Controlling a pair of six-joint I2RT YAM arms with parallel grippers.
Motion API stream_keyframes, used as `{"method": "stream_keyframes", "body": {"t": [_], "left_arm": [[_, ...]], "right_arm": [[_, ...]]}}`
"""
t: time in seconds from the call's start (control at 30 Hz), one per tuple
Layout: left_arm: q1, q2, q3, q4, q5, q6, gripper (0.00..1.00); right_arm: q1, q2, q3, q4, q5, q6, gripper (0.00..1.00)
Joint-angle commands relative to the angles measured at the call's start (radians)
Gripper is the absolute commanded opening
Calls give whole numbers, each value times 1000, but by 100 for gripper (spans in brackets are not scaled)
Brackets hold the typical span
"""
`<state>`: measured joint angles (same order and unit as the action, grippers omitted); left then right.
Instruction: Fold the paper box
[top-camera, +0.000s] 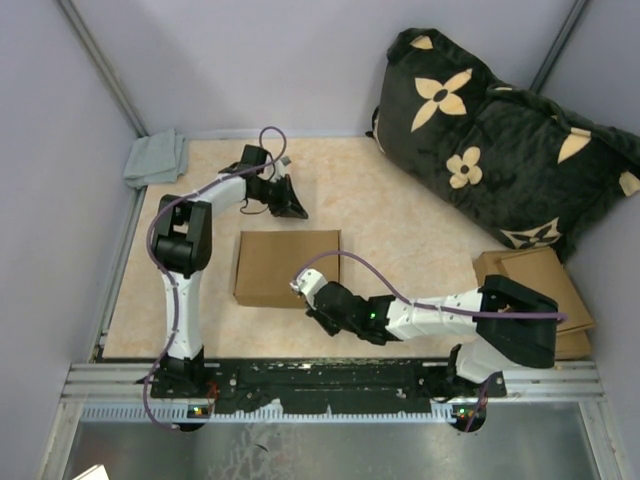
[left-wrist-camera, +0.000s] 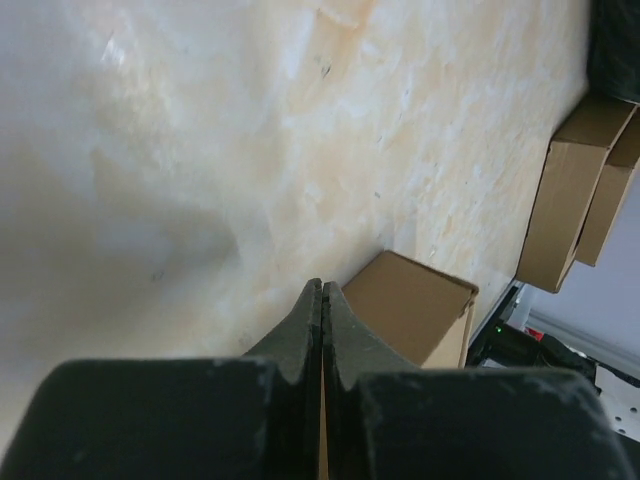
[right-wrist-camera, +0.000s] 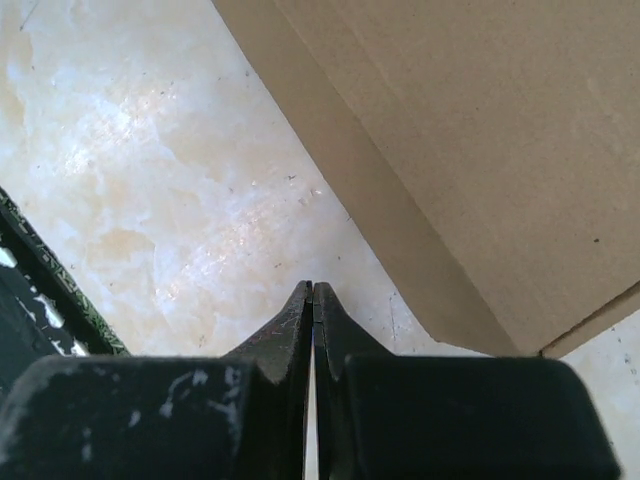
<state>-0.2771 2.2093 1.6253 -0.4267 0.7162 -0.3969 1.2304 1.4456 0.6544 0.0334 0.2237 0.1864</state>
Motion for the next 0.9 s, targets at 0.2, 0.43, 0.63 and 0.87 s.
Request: {"method": "stream_keyframes", "body": {"t": [0.2, 0.43, 0.63, 0.87], "left_arm": [[-78, 136, 155, -54, 35, 19, 0], [-97, 153, 128, -81, 76, 77, 0], [-158, 126, 46, -107, 62, 121, 0], [-189, 108, 45, -116, 73, 112, 0]], "right_arm": [[11, 73, -2, 44, 122, 84, 0], [9, 160, 29, 68, 495, 138, 0], [-75, 395, 184, 215, 639, 130, 0], [-86, 377, 276, 160, 605, 93, 0]]}}
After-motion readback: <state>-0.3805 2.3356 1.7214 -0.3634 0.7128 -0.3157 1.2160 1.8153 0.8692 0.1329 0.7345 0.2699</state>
